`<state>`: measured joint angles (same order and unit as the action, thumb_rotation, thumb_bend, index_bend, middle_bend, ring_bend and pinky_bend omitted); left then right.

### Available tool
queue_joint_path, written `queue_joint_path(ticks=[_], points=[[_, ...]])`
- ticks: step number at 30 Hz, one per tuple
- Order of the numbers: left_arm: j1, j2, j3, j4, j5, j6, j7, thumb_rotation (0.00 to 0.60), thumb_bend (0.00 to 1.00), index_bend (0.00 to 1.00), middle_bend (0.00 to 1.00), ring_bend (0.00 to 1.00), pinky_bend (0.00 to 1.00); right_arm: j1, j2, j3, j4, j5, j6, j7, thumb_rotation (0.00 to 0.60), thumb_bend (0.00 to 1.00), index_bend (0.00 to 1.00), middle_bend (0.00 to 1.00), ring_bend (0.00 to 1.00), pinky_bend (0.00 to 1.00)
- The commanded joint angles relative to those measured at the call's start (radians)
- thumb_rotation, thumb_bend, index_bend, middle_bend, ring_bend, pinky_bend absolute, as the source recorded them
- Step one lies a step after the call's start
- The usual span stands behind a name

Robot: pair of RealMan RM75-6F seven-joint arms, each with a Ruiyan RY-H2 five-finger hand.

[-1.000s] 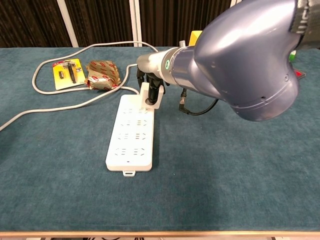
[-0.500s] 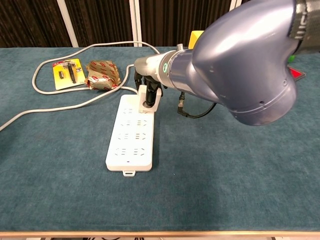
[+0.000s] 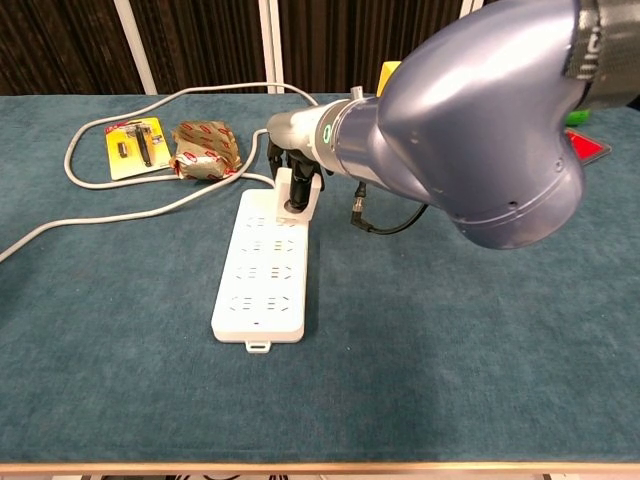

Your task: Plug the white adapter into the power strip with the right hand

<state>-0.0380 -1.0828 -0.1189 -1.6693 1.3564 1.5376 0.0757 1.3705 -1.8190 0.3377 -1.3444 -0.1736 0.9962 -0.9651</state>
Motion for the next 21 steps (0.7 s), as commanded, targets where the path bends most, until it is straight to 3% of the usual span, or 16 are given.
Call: queue_joint_path(ticks=[1,21], points=[[0.000,-0.001,0.000,0.000,0.000,0.001,0.001,0.600,0.10,0.21,0.00,0.00,0.00,-0.001,0.000,-0.001,0.001,0.002,-0.001,-0.002,0.600,0.61,0.72,0.60,0.51,0.35],[-0.001,-0.003,0.000,-0.001,-0.004,-0.001,0.011,0.600,0.10,0.21,0.00,0.00,0.00,-0.007,-0.011,0.002,0.024,-0.005,-0.014,0.003,0.600,0.61,0.72,0.60,0.51,0.35]])
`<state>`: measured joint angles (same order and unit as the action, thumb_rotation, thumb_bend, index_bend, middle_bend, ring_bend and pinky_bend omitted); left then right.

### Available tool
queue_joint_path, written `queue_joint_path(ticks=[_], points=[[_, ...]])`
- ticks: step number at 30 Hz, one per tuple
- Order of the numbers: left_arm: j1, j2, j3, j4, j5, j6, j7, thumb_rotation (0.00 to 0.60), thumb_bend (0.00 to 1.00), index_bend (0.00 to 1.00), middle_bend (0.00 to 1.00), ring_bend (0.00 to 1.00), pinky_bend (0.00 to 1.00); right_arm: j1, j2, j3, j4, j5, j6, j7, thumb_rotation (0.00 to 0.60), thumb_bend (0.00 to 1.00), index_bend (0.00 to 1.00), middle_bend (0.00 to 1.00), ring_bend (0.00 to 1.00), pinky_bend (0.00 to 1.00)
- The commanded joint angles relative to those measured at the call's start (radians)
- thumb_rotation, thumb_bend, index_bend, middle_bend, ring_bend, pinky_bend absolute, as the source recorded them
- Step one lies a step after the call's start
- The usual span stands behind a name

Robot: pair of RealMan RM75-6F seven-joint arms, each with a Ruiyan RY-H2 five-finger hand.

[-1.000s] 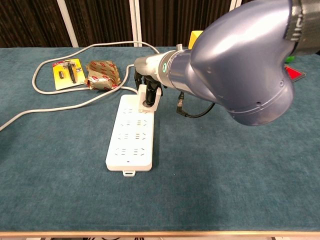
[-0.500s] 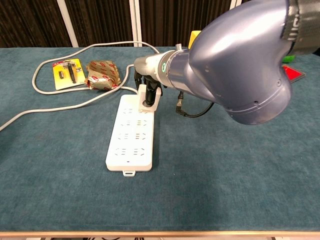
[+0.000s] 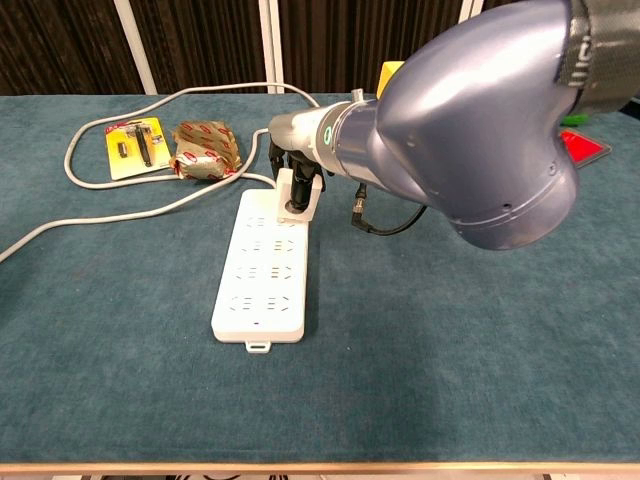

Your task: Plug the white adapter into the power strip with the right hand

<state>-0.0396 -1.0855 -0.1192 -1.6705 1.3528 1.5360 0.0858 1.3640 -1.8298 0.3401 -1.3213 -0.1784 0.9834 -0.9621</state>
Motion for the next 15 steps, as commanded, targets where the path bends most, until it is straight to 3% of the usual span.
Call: queue_joint_path(ticks=[1,15], points=[[0.000,-0.001,0.000,0.000,-0.001,0.000,0.001,0.600,0.10,0.21,0.00,0.00,0.00,-0.001,-0.002,-0.002,0.003,-0.001,-0.001,0.000,0.600,0.61,0.72,0.60,0.51,0.35],[-0.001,-0.003,0.000,0.000,-0.002,0.000,0.007,0.600,0.10,0.21,0.00,0.00,0.00,-0.007,-0.010,-0.007,0.013,-0.008,-0.011,0.001,0.600,0.61,0.73,0.61,0.51,0.35]])
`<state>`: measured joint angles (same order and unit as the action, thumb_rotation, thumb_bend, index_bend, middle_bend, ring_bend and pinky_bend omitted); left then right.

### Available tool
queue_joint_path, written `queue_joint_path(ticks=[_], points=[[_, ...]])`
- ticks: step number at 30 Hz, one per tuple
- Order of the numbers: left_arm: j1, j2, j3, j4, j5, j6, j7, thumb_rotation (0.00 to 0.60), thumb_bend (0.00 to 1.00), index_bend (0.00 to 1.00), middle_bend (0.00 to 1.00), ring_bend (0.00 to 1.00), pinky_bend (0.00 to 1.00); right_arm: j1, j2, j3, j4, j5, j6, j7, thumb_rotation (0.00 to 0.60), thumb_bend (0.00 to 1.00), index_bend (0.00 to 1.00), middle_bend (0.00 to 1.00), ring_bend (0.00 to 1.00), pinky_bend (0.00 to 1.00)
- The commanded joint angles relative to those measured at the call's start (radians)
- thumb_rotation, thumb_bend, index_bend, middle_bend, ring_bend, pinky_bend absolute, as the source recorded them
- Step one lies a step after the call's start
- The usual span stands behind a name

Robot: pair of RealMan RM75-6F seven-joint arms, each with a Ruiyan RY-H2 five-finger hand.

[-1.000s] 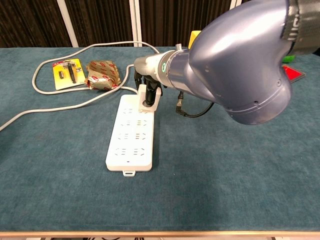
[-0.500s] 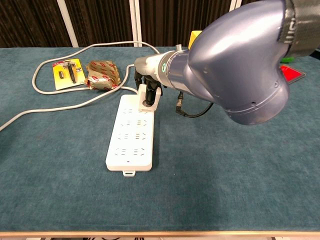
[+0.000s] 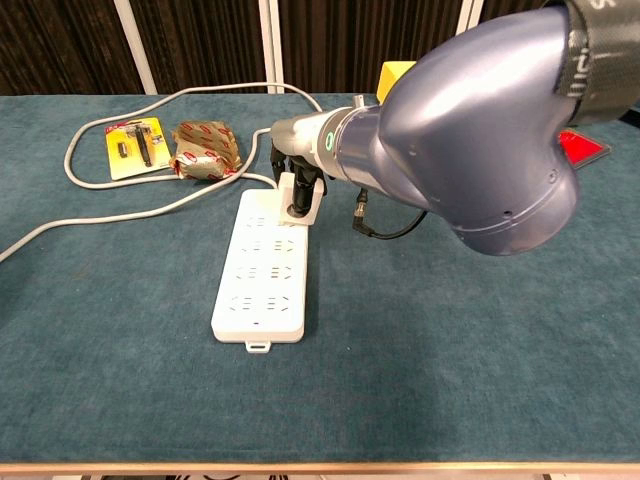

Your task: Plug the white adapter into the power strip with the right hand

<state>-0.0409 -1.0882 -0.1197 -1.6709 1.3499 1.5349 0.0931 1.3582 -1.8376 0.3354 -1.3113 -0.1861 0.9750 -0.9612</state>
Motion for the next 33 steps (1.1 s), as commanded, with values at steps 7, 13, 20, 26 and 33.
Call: queue_joint_path(ticks=[7,13,20,26,33], points=[[-0.001,-0.002,0.000,0.000,-0.001,0.000,0.005,0.600,0.10,0.21,0.00,0.00,0.00,-0.004,-0.008,-0.004,0.012,-0.012,-0.011,0.007,0.600,0.61,0.73,0.61,0.51,0.35],[-0.001,-0.003,-0.001,0.000,-0.002,0.000,0.006,0.600,0.10,0.21,0.00,0.00,0.00,-0.001,-0.015,-0.007,0.008,-0.028,-0.002,0.003,0.600,0.61,0.73,0.61,0.51,0.34],[-0.001,-0.001,-0.001,0.001,-0.003,0.000,0.003,0.600,0.10,0.21,0.00,0.00,0.00,0.005,-0.024,-0.006,0.001,-0.040,0.007,-0.003,0.600,0.61,0.74,0.61,0.51,0.35],[-0.001,0.000,-0.001,0.001,-0.004,-0.002,0.003,0.600,0.10,0.22,0.00,0.00,0.00,0.008,-0.036,-0.012,0.008,-0.049,0.009,-0.011,0.600,0.61,0.74,0.61,0.51,0.35],[-0.001,-0.001,-0.001,0.001,-0.006,-0.003,0.005,0.600,0.10,0.22,0.00,0.00,0.00,0.011,-0.047,-0.025,0.023,-0.073,0.014,-0.026,0.600,0.61,0.74,0.61,0.51,0.35]])
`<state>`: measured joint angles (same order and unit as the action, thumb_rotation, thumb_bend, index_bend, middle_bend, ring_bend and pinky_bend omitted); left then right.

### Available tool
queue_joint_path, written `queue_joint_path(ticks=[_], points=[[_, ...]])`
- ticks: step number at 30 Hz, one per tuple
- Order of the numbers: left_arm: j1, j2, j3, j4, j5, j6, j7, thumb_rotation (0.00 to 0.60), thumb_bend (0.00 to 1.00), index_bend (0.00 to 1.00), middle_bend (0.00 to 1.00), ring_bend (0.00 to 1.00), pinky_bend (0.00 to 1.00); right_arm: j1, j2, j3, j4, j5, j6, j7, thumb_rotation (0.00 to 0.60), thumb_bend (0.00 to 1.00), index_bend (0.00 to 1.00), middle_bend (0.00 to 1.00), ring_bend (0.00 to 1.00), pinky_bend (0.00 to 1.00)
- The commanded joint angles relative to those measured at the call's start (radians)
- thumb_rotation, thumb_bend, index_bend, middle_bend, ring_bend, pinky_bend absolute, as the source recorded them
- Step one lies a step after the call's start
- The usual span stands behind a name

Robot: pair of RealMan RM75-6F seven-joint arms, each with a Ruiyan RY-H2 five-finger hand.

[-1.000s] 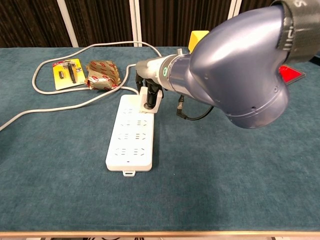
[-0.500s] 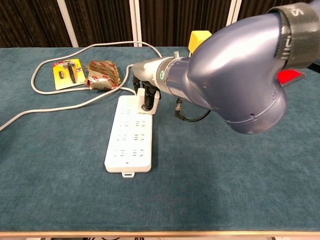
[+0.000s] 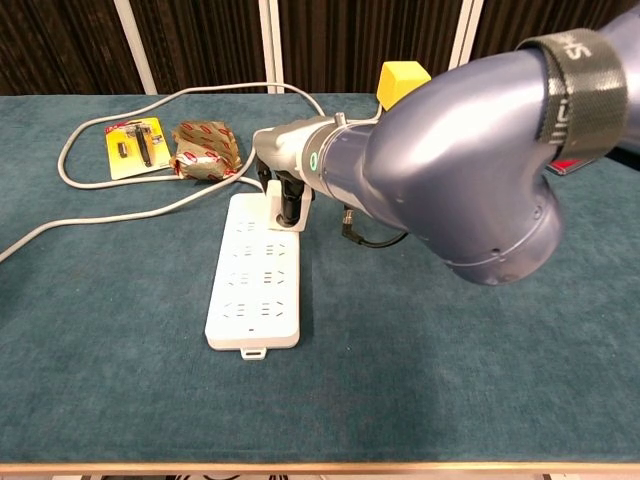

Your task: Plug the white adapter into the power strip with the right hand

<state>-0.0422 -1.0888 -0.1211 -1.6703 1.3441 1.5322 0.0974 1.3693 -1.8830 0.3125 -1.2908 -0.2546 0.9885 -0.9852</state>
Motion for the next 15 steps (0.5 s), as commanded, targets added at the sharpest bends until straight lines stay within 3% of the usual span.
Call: queue_joint_path(ticks=[1,15], points=[[0.000,0.000,0.000,0.000,-0.001,-0.001,0.001,0.600,0.10,0.22,0.00,0.00,0.00,0.000,-0.003,-0.005,0.004,-0.010,0.002,-0.006,0.600,0.61,0.74,0.61,0.51,0.35],[-0.001,0.000,0.001,-0.002,-0.001,-0.002,0.003,0.600,0.10,0.22,0.00,0.00,0.00,-0.005,-0.023,-0.022,-0.004,-0.073,0.022,-0.023,0.600,0.61,0.75,0.62,0.51,0.35]])
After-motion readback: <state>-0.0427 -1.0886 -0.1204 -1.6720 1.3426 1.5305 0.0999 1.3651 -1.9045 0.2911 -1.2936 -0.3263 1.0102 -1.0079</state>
